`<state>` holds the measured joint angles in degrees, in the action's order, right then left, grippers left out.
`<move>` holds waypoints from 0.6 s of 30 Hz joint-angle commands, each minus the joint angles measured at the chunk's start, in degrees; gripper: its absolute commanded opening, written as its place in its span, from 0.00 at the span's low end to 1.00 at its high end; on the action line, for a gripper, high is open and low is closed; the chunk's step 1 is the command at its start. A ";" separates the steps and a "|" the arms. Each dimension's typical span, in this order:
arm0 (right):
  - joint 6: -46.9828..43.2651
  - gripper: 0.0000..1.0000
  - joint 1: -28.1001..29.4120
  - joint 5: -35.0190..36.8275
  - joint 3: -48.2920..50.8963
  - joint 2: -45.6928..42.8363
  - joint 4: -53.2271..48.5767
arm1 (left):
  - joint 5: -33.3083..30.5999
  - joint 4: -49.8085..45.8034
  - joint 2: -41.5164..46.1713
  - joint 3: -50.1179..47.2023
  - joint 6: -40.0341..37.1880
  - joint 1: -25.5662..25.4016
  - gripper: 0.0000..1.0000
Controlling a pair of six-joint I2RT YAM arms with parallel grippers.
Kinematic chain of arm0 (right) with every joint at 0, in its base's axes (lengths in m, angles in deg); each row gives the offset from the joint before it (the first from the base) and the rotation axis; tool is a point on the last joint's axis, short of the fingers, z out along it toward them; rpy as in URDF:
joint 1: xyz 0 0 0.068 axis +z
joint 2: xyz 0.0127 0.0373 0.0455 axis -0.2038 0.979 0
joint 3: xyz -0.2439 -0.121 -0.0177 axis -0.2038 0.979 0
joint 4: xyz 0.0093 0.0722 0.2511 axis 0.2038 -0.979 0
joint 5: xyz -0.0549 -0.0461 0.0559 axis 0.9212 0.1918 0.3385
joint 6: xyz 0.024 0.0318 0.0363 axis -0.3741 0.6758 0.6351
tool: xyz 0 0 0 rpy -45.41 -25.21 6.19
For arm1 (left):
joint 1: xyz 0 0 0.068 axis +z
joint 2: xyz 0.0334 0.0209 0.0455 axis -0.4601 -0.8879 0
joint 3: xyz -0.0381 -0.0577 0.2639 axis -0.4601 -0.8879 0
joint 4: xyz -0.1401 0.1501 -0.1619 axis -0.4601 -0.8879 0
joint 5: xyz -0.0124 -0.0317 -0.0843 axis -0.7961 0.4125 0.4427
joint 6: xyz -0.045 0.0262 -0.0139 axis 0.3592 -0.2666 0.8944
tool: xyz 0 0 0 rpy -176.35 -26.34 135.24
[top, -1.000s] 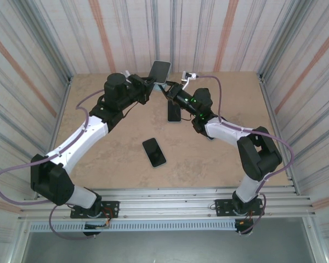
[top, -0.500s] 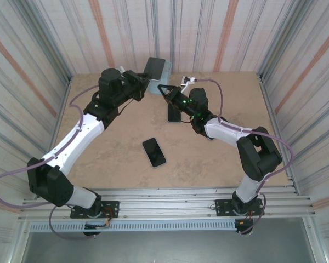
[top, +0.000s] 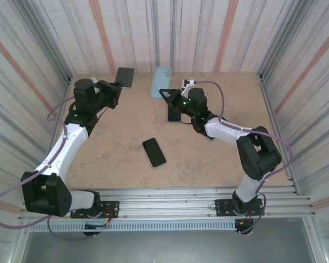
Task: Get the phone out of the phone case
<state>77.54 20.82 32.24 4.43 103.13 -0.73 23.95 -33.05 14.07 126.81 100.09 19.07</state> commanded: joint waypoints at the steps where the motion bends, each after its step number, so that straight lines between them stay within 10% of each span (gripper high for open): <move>1: -0.30 0.00 1.25 -1.16 -3.14 1.99 -1.38 | 5.27 8.77 1.83 -5.28 -4.36 4.01 0.00; 18: 2.56 0.01 7.60 -0.71 -11.53 10.37 -9.77 | 12.25 28.05 -5.76 -25.90 -12.19 15.76 0.00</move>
<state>79.05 27.07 31.23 -4.33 111.87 -7.92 33.48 -13.05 9.33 102.46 91.50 34.09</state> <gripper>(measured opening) 0.113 0.123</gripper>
